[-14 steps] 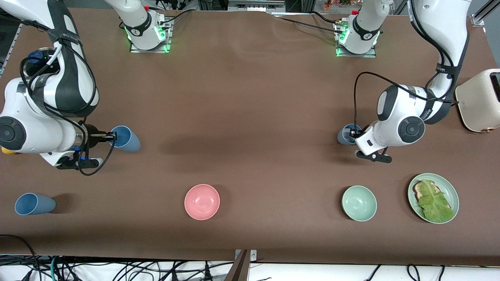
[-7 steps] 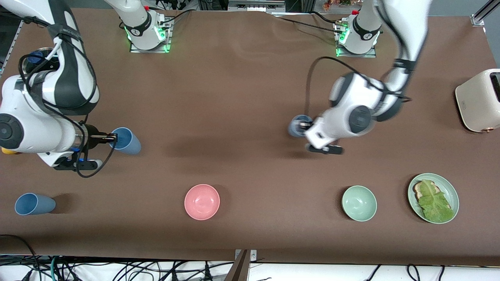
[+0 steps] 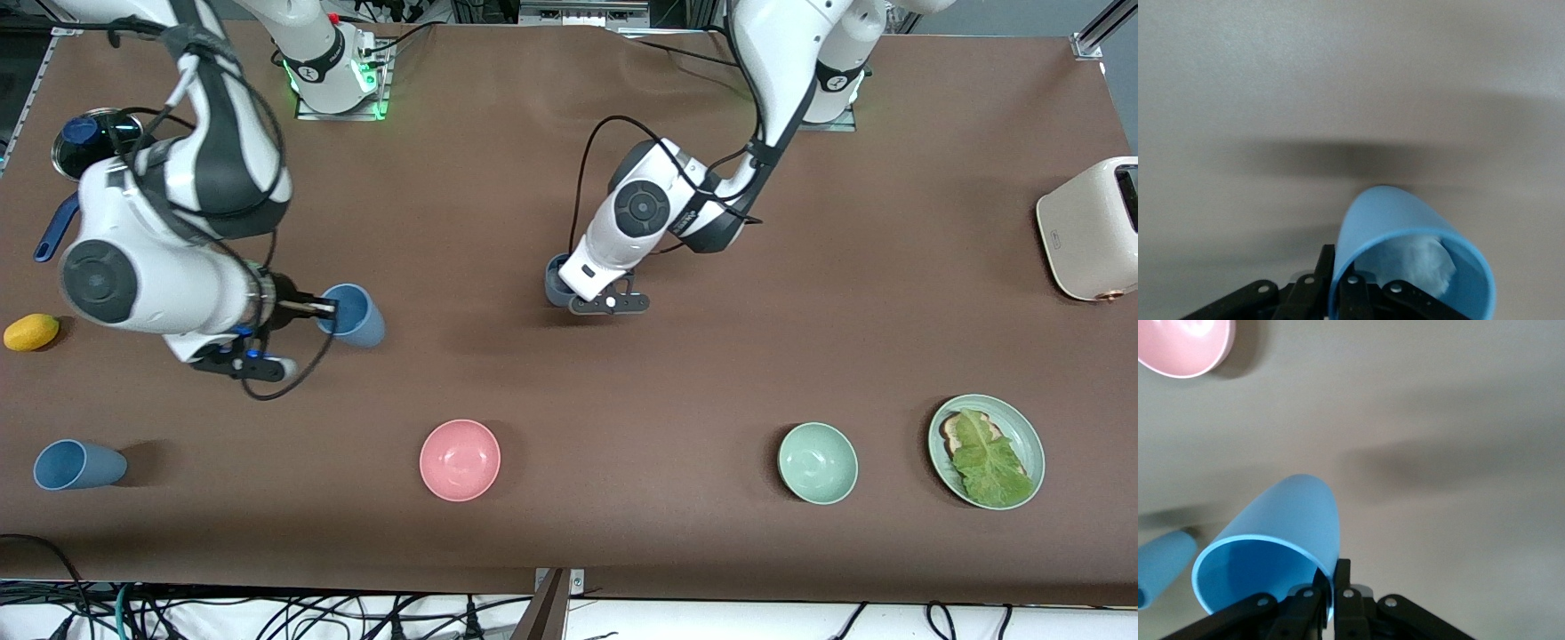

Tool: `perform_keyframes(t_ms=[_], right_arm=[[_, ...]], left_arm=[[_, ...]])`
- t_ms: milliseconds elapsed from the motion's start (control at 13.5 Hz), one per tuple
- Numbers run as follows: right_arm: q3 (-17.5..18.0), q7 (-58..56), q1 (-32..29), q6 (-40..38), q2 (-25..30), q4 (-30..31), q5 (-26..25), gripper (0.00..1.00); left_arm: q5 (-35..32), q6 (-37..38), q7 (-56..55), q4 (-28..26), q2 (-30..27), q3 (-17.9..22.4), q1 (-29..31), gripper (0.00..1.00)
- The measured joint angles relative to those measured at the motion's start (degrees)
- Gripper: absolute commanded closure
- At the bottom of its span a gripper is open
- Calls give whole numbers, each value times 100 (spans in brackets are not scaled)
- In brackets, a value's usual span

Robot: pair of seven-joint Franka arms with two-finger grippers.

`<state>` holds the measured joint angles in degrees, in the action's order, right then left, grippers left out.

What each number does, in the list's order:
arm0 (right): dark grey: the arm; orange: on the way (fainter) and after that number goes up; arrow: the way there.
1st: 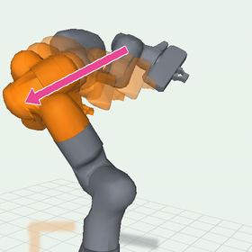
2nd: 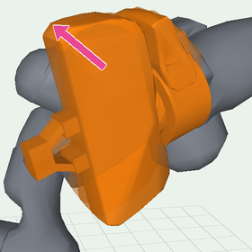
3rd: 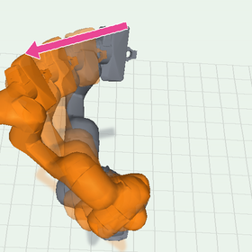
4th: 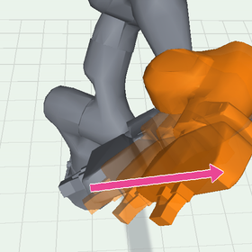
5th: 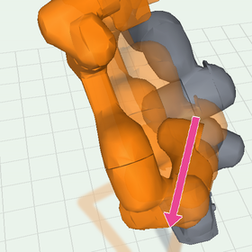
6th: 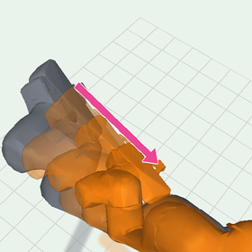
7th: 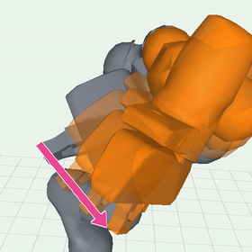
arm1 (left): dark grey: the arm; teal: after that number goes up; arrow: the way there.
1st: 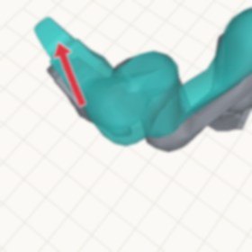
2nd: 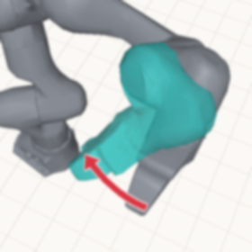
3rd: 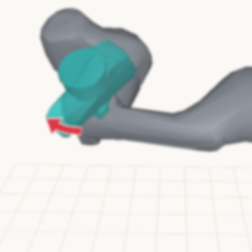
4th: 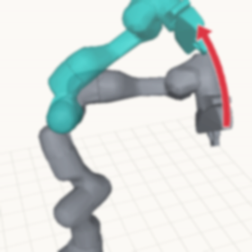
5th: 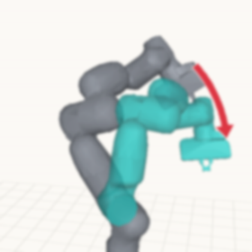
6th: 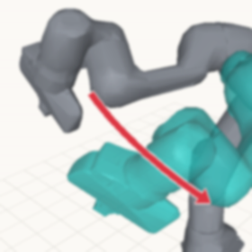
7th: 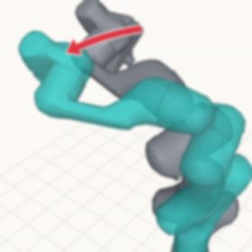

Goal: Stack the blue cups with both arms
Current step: 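Carry both blue cups toward each other at the table middle, then drop the tissue cup into the plain cup with the left gripper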

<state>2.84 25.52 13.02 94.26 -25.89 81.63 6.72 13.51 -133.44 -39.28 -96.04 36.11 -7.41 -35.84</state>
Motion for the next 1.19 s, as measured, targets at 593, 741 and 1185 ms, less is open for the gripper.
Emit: perform_keyframes(t_ms=[593,741,1185], right_arm=[[10,1922,968,183,-23,-14,204,100],[15,2522,1343,464,-85,-14,223,100],[16,3996,2190,1250,-455,-74,243,100]], left_arm=[[0,2018,20,547,-832,130,372,0],[-73,2776,271,843,-1011,161,655,0],[-926,3105,1263,1078,-1379,184,1436,0]])
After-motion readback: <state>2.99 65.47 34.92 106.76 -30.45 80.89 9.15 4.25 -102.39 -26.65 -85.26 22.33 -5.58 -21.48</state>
